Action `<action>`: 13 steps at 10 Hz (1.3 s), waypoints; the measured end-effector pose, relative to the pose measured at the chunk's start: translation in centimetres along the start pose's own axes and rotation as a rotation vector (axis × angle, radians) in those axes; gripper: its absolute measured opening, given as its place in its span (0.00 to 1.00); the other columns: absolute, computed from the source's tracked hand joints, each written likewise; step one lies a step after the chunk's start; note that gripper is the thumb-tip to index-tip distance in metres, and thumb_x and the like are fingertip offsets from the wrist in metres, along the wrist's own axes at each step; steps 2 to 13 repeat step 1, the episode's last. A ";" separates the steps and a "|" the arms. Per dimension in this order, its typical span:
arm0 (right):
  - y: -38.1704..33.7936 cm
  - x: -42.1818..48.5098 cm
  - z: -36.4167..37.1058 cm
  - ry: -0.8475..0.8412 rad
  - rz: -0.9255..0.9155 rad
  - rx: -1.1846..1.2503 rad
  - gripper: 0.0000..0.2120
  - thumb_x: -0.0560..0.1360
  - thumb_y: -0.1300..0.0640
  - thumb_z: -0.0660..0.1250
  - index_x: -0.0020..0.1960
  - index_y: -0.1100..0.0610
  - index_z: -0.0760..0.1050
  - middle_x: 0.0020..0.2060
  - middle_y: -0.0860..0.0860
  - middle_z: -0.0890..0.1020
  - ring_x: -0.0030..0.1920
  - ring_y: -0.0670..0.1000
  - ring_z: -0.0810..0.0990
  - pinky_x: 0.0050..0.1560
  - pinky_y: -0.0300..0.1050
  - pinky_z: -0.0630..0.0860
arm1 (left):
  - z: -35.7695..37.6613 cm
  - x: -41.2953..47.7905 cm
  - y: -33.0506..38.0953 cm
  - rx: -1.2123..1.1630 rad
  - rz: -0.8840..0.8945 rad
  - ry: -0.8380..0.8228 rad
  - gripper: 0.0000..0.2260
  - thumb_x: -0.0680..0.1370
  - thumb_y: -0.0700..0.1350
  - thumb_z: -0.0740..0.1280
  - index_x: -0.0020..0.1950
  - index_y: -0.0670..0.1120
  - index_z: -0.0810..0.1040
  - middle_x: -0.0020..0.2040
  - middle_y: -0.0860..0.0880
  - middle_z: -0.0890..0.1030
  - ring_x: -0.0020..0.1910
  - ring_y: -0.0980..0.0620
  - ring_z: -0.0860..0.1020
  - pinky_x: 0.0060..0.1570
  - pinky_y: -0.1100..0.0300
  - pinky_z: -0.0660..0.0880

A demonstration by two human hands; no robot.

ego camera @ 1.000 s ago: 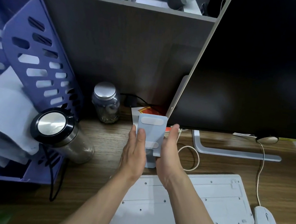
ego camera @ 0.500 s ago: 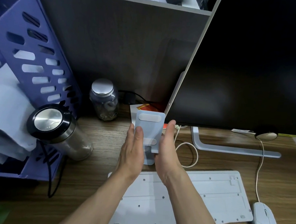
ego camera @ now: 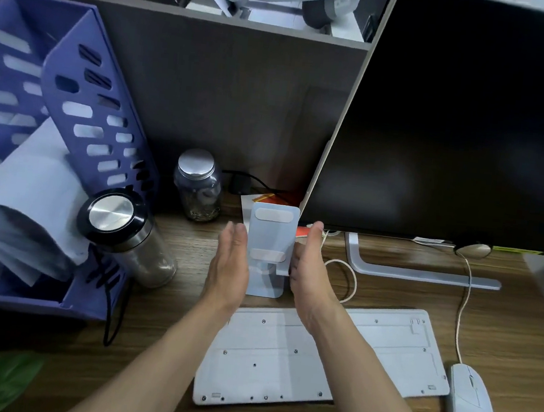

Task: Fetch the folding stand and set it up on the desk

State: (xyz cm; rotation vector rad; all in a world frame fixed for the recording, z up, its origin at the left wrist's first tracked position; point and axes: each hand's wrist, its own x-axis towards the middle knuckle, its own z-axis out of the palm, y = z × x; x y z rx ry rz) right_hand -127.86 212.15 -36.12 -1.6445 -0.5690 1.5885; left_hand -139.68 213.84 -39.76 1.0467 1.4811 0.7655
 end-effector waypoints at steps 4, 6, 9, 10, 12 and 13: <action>-0.8 -2.5 -0.3 0.048 -0.017 0.028 0.27 0.78 0.31 0.39 0.61 0.43 0.70 0.51 0.45 0.75 0.51 0.42 0.74 0.60 0.43 0.64 | -1.2 -1.4 1.2 0.023 0.012 0.025 0.31 0.82 0.65 0.46 0.82 0.54 0.58 0.81 0.54 0.64 0.80 0.52 0.62 0.75 0.55 0.57; -0.8 -2.5 -0.3 0.048 -0.017 0.028 0.27 0.78 0.31 0.39 0.61 0.43 0.70 0.51 0.45 0.75 0.51 0.42 0.74 0.60 0.43 0.64 | -1.2 -1.4 1.2 0.023 0.012 0.025 0.31 0.82 0.65 0.46 0.82 0.54 0.58 0.81 0.54 0.64 0.80 0.52 0.62 0.75 0.55 0.57; -0.8 -2.5 -0.3 0.048 -0.017 0.028 0.27 0.78 0.31 0.39 0.61 0.43 0.70 0.51 0.45 0.75 0.51 0.42 0.74 0.60 0.43 0.64 | -1.2 -1.4 1.2 0.023 0.012 0.025 0.31 0.82 0.65 0.46 0.82 0.54 0.58 0.81 0.54 0.64 0.80 0.52 0.62 0.75 0.55 0.57; -0.8 -2.5 -0.3 0.048 -0.017 0.028 0.27 0.78 0.31 0.39 0.61 0.43 0.70 0.51 0.45 0.75 0.51 0.42 0.74 0.60 0.43 0.64 | -1.2 -1.4 1.2 0.023 0.012 0.025 0.31 0.82 0.65 0.46 0.82 0.54 0.58 0.81 0.54 0.64 0.80 0.52 0.62 0.75 0.55 0.57; -0.8 -2.5 -0.3 0.048 -0.017 0.028 0.27 0.78 0.31 0.39 0.61 0.43 0.70 0.51 0.45 0.75 0.51 0.42 0.74 0.60 0.43 0.64 | -1.2 -1.4 1.2 0.023 0.012 0.025 0.31 0.82 0.65 0.46 0.82 0.54 0.58 0.81 0.54 0.64 0.80 0.52 0.62 0.75 0.55 0.57; -0.8 -2.5 -0.3 0.048 -0.017 0.028 0.27 0.78 0.31 0.39 0.61 0.43 0.70 0.51 0.45 0.75 0.51 0.42 0.74 0.60 0.43 0.64 | -1.2 -1.4 1.2 0.023 0.012 0.025 0.31 0.82 0.65 0.46 0.82 0.54 0.58 0.81 0.54 0.64 0.80 0.52 0.62 0.75 0.55 0.57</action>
